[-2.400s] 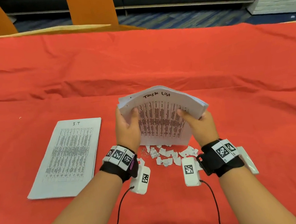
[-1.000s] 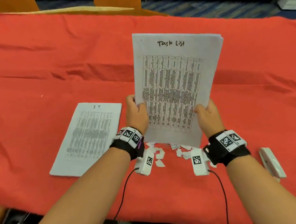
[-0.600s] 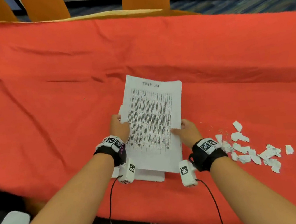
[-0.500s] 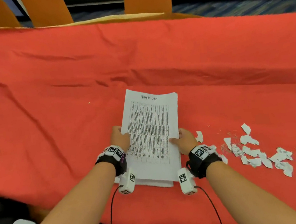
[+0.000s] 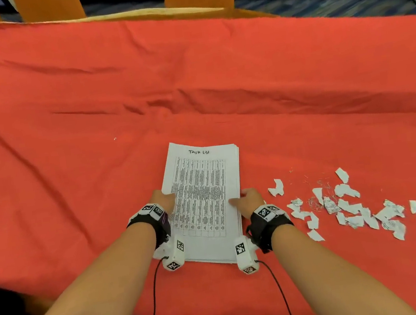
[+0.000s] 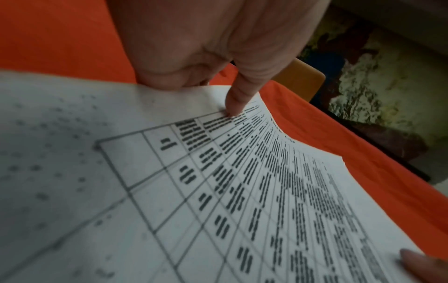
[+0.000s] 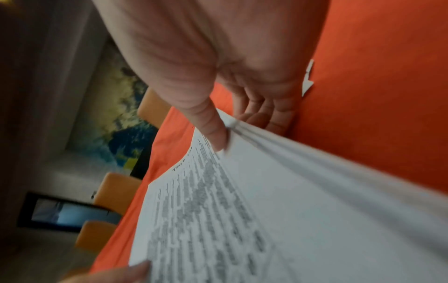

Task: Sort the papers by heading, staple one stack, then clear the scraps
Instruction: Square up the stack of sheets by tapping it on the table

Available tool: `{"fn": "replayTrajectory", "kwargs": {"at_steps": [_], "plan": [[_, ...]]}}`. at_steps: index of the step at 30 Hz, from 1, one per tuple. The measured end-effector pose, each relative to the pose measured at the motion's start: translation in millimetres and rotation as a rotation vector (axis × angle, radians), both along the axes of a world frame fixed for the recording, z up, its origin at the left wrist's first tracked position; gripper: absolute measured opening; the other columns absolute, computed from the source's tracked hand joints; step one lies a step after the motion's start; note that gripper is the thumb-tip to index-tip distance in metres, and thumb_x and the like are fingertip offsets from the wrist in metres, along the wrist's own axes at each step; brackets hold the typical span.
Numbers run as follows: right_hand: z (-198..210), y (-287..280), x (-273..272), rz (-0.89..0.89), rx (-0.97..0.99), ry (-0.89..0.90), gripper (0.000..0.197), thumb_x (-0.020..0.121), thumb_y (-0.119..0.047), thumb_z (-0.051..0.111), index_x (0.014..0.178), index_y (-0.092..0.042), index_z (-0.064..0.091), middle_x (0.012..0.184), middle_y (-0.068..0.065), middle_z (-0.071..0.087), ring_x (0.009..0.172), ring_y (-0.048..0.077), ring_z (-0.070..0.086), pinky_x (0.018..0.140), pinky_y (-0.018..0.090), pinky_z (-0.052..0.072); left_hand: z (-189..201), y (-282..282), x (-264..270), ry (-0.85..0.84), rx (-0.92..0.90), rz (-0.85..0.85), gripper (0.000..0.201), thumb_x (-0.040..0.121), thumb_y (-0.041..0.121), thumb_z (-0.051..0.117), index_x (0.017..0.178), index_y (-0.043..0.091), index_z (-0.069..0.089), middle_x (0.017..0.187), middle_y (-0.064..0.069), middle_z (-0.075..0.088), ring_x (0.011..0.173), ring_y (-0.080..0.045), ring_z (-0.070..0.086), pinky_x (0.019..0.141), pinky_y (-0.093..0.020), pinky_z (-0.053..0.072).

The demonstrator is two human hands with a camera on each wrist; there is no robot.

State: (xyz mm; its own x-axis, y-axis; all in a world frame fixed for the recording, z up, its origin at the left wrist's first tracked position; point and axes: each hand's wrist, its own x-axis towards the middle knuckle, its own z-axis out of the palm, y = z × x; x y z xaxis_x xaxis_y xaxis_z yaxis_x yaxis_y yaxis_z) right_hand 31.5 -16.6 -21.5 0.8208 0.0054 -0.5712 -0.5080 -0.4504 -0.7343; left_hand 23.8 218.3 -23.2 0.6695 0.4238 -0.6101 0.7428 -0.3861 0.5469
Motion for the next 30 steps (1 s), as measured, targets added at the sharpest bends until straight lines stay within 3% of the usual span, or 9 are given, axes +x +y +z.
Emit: {"fn": "replayTrajectory", "kwargs": {"at_steps": [4,8,11,15,17,20,23,27,30], "plan": [[12,-9,4,0.037,0.025,0.03,0.029,0.087,-0.002,0.057,0.115,0.002,0.058,0.115,0.017,0.064,0.1,0.028,0.062,0.079,0.029,0.048,18,-22,1,-0.07,-0.042,-0.033,0.011,0.093,0.004,0.044,0.096,0.005,0.055,0.091,-0.01,0.056,0.074,-0.024,0.052,0.054,-0.026,0.039],[34,-46,10,-0.037,0.075,-0.028,0.035,0.088,-0.004,0.054,0.123,-0.003,0.051,0.12,0.015,0.061,0.109,0.031,0.06,0.093,0.037,0.049,55,-63,5,-0.283,-0.05,-0.061,0.026,0.093,0.003,0.045,0.117,0.001,0.057,0.101,-0.011,0.059,0.073,-0.019,0.053,0.053,-0.023,0.039],[55,-94,15,-0.109,0.074,-0.127,0.032,0.088,-0.006,0.054,0.12,-0.005,0.05,0.12,0.013,0.062,0.108,0.029,0.06,0.096,0.041,0.048,88,-112,16,-0.387,-0.074,-0.114,0.024,0.095,0.006,0.045,0.115,0.003,0.056,0.101,-0.007,0.058,0.071,-0.014,0.053,0.051,-0.019,0.036],[80,-174,16,-0.176,0.094,-0.293,0.029,0.084,-0.008,0.054,0.113,-0.013,0.053,0.115,0.008,0.065,0.107,0.027,0.062,0.097,0.049,0.048,114,-189,24,-0.56,-0.172,-0.157,0.016,0.095,0.01,0.047,0.11,0.01,0.055,0.096,0.001,0.059,0.078,-0.01,0.057,0.058,-0.015,0.042],[96,-214,9,-0.204,0.136,-0.351,0.028,0.087,-0.002,0.051,0.11,-0.017,0.054,0.116,0.006,0.064,0.108,0.026,0.062,0.097,0.045,0.048,120,-227,21,-0.613,-0.248,-0.159,0.01,0.094,0.008,0.05,0.103,0.013,0.052,0.088,0.006,0.059,0.074,-0.005,0.056,0.062,-0.014,0.045],[113,-269,-3,-0.218,0.191,-0.429,0.033,0.089,0.003,0.05,0.11,-0.022,0.057,0.114,0.003,0.065,0.105,0.019,0.063,0.093,0.037,0.051,126,-276,11,-0.657,-0.338,-0.168,0.011,0.092,0.007,0.053,0.102,0.012,0.051,0.09,0.007,0.062,0.079,-0.008,0.059,0.073,-0.026,0.048],[117,-312,-15,-0.229,0.253,-0.467,0.037,0.089,0.005,0.05,0.117,-0.017,0.059,0.109,-0.003,0.068,0.097,0.008,0.065,0.089,0.027,0.051,126,-313,-3,-0.7,-0.386,-0.169,0.019,0.092,0.003,0.051,0.106,0.017,0.05,0.097,0.012,0.063,0.085,0.001,0.061,0.08,-0.023,0.048],[111,-347,-25,-0.224,0.286,-0.452,0.041,0.089,0.007,0.051,0.101,-0.031,0.061,0.097,-0.018,0.071,0.095,0.002,0.065,0.092,0.031,0.049,118,-344,-26,-0.74,-0.428,-0.105,0.031,0.092,-0.004,0.046,0.109,0.022,0.05,0.103,0.013,0.063,0.086,0.013,0.061,0.081,-0.013,0.048],[109,-356,-30,-0.145,0.272,-0.444,0.039,0.085,0.007,0.055,0.099,-0.029,0.061,0.099,-0.014,0.068,0.093,0.005,0.064,0.092,0.033,0.05,110,-359,-37,-0.737,-0.45,-0.045,0.037,0.088,-0.002,0.049,0.12,0.017,0.051,0.11,0.005,0.066,0.1,-0.002,0.063,0.09,-0.027,0.051]]}}
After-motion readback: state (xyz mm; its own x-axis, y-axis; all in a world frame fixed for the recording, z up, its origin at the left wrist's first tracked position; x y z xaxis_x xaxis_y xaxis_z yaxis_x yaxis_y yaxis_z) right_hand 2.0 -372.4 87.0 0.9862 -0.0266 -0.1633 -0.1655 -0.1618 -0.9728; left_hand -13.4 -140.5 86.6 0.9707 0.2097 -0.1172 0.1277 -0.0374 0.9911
